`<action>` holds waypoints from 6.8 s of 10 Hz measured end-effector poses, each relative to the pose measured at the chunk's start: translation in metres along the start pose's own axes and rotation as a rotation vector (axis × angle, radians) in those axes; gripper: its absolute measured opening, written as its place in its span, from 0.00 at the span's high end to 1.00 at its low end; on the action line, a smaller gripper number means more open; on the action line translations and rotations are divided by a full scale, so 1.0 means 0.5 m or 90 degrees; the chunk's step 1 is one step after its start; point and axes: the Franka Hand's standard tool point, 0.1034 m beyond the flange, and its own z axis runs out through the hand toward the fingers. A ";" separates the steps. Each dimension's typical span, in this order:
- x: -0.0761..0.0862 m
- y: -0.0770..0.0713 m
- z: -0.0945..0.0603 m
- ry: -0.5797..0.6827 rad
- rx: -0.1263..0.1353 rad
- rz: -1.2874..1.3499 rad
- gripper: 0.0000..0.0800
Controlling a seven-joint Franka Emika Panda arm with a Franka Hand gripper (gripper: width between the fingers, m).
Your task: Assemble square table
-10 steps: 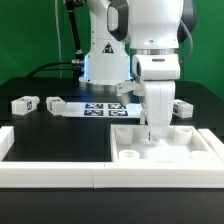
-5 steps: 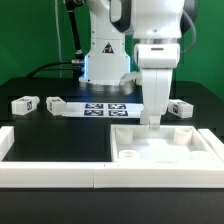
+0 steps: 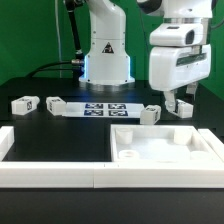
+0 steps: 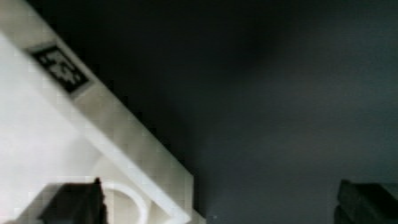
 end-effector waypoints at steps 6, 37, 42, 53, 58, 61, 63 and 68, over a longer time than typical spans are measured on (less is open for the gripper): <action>0.037 -0.120 0.010 -0.004 0.019 0.262 0.19; -0.111 -0.265 0.085 -0.629 0.135 0.258 0.64; -0.111 -0.261 0.076 -0.633 0.139 0.252 0.64; -0.013 -0.043 -0.148 -0.335 0.107 0.277 0.64; 0.077 0.074 -0.217 -0.126 0.040 0.324 0.64; 0.083 0.083 -0.213 0.005 -0.009 0.325 0.64; 0.097 0.110 -0.185 0.107 -0.041 0.306 0.64; 0.186 0.241 -0.192 0.324 -0.134 0.315 0.64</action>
Offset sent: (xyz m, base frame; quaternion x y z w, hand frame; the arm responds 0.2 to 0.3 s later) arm -0.0360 0.0609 -0.0062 0.0291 -0.0300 0.2945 0.9547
